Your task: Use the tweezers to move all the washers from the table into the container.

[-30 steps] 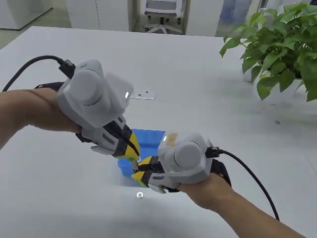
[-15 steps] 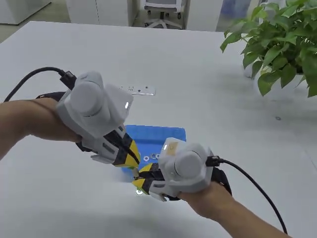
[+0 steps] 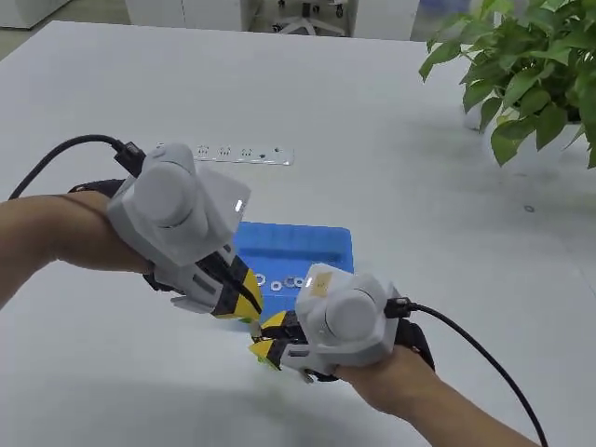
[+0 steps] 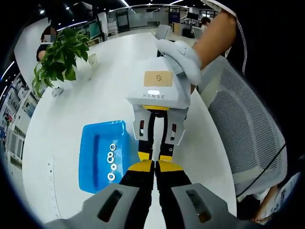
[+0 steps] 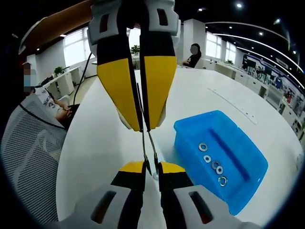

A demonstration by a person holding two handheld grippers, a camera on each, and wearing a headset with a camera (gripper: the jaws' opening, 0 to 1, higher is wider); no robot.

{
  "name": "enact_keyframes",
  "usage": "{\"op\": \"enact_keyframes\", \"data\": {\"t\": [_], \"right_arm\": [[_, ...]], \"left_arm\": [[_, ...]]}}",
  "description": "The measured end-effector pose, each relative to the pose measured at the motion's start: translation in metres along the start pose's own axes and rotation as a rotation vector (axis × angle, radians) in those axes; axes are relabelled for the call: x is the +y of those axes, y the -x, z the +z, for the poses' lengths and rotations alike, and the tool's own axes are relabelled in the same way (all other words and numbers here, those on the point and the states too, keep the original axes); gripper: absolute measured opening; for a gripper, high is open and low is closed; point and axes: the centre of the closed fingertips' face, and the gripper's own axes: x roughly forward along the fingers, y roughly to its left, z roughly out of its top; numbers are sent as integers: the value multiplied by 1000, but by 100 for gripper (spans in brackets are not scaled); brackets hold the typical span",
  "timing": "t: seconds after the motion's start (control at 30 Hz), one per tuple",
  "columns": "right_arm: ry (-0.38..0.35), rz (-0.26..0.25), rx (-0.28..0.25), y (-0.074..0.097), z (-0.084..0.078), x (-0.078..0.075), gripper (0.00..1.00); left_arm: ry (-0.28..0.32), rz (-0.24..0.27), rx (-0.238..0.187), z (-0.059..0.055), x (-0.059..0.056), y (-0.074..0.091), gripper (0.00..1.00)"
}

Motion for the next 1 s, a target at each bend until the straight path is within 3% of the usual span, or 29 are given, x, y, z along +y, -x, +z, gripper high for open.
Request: {"op": "enact_keyframes", "data": {"t": [0.57,1.0], "right_arm": [[-18,12,22,-6,-13,-1,13],[-14,17,13,-9,-8,-2,12]], "left_arm": [[22,-9,-10,-3,1,-11,5],[26,-1,-15,-2,3,-8,5]]}}
